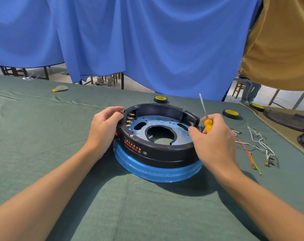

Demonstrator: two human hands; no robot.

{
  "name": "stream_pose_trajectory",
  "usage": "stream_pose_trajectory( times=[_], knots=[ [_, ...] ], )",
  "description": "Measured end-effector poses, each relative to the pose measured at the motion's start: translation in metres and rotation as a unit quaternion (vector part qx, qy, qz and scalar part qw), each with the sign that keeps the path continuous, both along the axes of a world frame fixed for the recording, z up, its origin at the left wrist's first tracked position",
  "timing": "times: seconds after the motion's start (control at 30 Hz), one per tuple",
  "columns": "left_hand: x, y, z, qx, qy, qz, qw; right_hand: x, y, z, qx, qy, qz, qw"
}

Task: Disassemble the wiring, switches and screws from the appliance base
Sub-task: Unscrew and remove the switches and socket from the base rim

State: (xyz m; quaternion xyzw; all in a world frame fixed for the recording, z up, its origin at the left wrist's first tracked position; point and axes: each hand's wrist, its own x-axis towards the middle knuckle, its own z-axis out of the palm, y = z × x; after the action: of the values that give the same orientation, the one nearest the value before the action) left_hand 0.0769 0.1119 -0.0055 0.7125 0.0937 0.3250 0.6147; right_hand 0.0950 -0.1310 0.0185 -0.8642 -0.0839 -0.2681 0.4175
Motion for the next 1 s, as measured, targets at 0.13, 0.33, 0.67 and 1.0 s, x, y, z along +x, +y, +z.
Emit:
stream_pose_trajectory(
  times=[0.13, 0.33, 0.67, 1.0],
  knots=[
    [-0.005, -0.001, 0.002, 0.000, 0.014, -0.001, 1.000, 0.018, -0.001, 0.005, 0.003, -0.006, -0.018, 1.000],
    [-0.010, -0.008, 0.009, 0.016, 0.022, -0.005, 1.000, 0.038, -0.001, 0.015, -0.073, -0.039, -0.068, 0.994],
    [-0.010, -0.010, 0.012, 0.073, 0.033, 0.010, 0.997, -0.079, 0.015, -0.011, -0.163, -0.174, 0.234, 0.942],
    [-0.008, -0.013, 0.009, 0.103, 0.028, 0.006, 0.994, -0.094, 0.026, -0.019, -0.297, -0.077, 0.255, 0.917]
  ],
)
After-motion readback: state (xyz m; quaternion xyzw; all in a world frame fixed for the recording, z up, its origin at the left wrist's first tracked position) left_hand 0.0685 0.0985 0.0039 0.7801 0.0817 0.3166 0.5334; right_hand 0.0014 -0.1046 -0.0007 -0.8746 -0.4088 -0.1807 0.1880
